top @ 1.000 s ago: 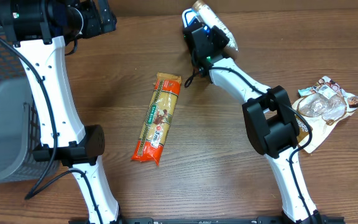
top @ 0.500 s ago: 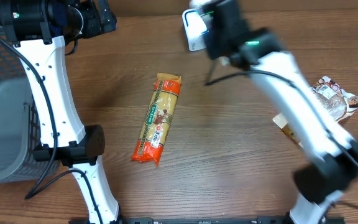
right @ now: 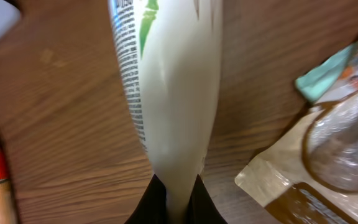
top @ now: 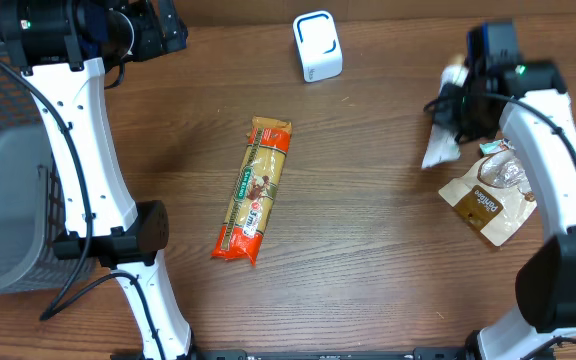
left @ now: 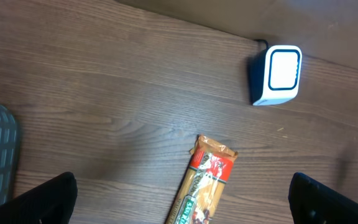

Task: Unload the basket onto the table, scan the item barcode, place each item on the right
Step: 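Carry the tube to the right edge and release it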

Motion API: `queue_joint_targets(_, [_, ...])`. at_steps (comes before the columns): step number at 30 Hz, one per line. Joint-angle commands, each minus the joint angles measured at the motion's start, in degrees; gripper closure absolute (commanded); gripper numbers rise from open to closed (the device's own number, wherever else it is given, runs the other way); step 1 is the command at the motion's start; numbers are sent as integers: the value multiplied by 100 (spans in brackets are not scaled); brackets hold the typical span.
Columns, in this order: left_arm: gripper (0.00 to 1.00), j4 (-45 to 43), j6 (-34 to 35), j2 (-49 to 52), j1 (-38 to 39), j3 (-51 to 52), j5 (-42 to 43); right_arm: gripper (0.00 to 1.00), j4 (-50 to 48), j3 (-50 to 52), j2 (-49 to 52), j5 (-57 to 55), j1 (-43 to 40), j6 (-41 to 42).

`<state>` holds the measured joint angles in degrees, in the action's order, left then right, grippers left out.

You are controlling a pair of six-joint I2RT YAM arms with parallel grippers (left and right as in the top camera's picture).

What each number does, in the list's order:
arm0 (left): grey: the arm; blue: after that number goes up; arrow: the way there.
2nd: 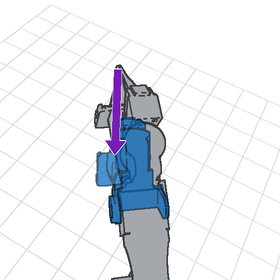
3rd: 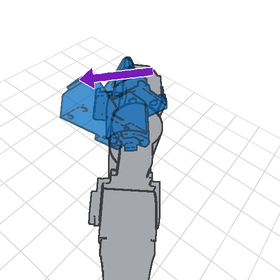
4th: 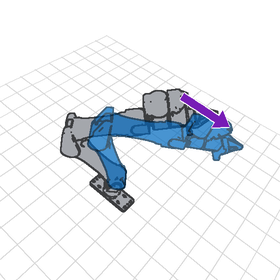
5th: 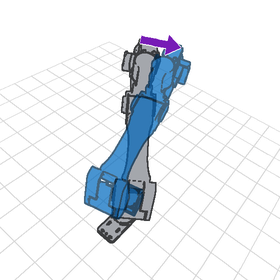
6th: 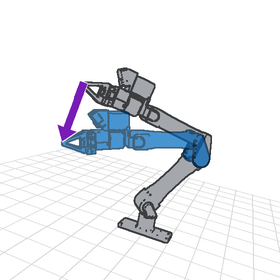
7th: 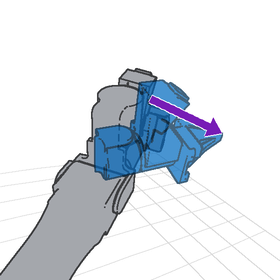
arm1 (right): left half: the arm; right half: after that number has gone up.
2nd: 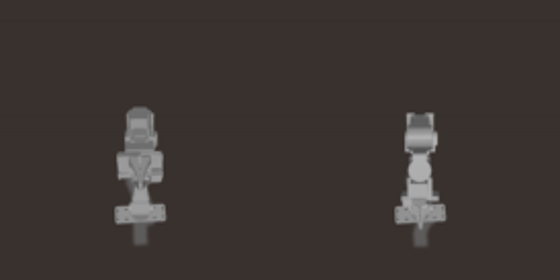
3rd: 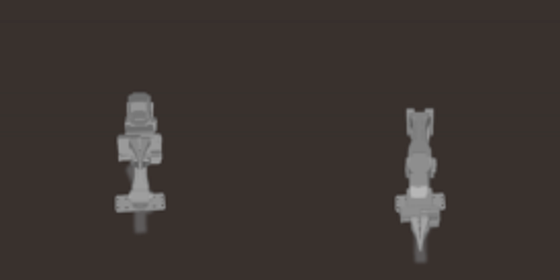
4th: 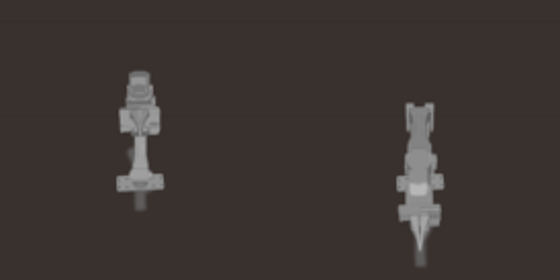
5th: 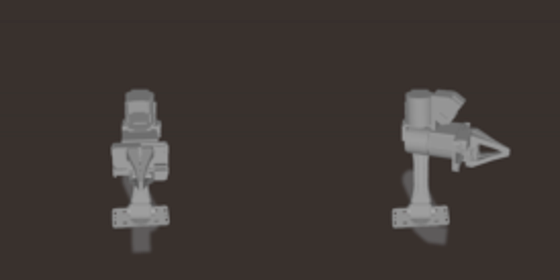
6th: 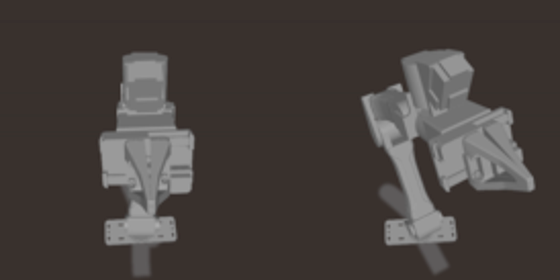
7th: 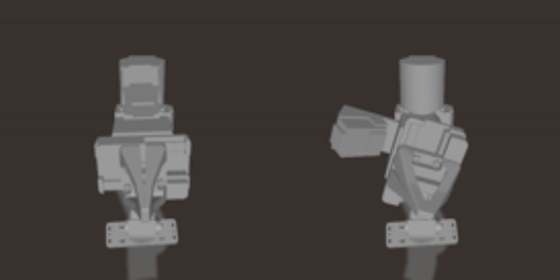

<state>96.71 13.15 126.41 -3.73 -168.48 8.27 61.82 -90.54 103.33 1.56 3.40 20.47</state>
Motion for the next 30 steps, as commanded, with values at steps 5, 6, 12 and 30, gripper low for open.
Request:
queue_joint_targets(5, [1, 9, -9, -94, 74, -37, -37, 96, -1224, 1620, -87, 498, -549, 11])
queue_joint_targets(6, [0, 9, -9, -94, 74, -37, -37, 96, -1333, 1766, -87, 501, -634, -70])
queue_joint_targets(12, [0, 9, -9, -94, 76, -37, -35, 81, -1613, 2144, -87, 328, -1014, -339])
queue_joint_targets(30, [0, 9, -9, -94, 74, -37, -35, 29, -302, 186, -507, 1541, -1209, -492])
